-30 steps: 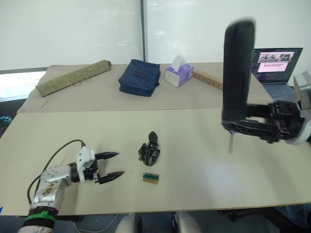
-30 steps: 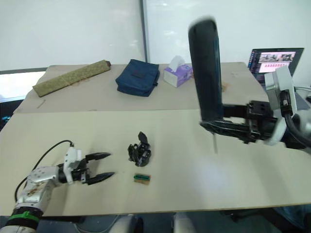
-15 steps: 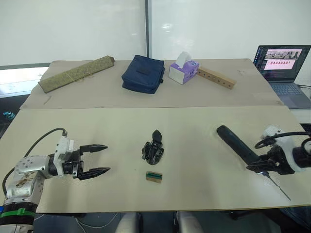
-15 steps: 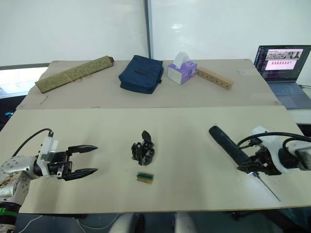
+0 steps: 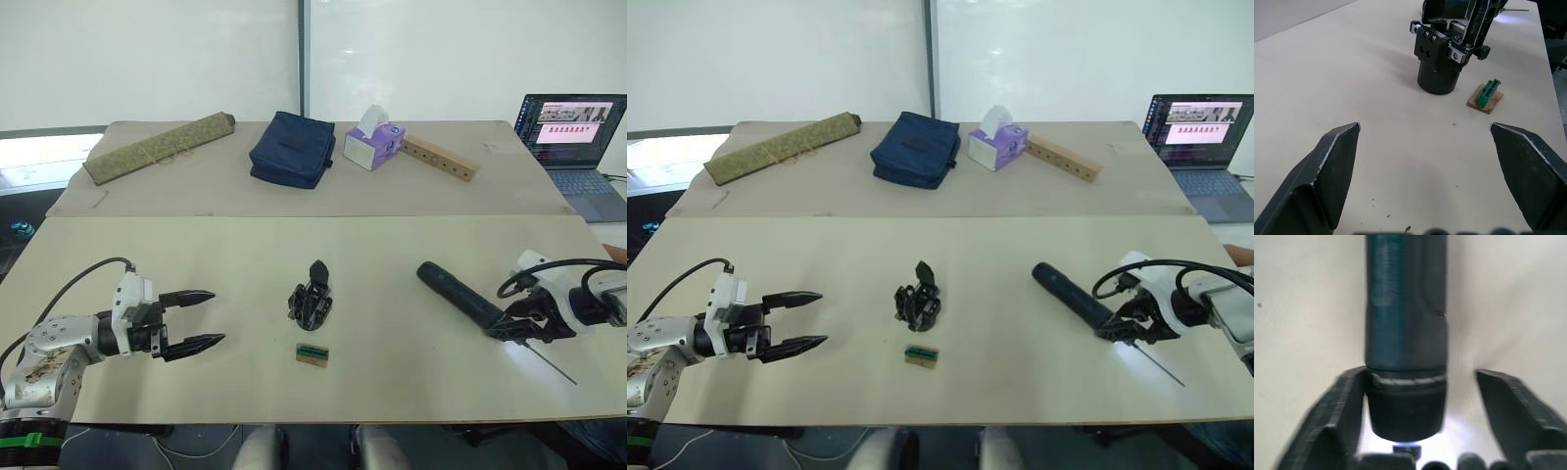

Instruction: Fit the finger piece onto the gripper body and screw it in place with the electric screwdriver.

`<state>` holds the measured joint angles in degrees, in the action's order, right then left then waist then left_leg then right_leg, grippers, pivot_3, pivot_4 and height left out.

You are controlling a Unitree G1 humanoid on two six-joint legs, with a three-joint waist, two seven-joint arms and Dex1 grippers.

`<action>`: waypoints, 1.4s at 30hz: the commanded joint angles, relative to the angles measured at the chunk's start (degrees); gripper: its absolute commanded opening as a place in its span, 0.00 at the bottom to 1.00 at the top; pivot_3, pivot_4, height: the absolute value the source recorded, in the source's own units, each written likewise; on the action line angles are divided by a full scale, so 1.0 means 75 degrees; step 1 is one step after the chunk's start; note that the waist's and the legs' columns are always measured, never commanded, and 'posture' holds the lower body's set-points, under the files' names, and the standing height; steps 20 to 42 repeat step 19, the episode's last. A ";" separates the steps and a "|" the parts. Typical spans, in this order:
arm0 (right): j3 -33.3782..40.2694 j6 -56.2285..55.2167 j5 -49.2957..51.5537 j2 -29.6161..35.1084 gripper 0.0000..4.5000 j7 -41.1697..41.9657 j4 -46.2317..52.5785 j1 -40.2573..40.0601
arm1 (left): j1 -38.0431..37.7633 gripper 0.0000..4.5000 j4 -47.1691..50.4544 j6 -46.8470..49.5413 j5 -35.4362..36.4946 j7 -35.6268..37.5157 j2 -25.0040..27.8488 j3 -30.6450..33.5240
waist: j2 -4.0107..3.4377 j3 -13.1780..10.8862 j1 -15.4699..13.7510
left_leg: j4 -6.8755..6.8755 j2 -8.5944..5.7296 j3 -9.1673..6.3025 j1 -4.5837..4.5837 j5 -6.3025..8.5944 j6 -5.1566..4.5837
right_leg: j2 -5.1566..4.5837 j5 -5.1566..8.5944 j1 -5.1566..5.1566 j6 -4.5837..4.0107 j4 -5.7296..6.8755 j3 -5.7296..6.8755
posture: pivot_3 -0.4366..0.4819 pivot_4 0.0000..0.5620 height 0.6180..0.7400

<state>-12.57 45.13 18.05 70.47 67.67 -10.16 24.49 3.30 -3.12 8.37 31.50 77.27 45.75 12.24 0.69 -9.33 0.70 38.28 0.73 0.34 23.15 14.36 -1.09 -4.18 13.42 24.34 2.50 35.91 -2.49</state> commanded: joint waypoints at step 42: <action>0.4261 -0.4828 0.1511 -0.2911 0.99 0.0661 0.4537 -0.2991 | -0.0050 1.00 -0.1043 -0.2196 -0.1615 -0.1255 0.0107 0.0432 | 0.0040 0.0008 -0.0020 | 0.0013 0.0022 -0.0019 -0.0028 0.0001 0.0001 | 0.0052 -0.0010 -0.0027 -0.0017 0.0028 -0.0009 | 0.48 0.27 1.00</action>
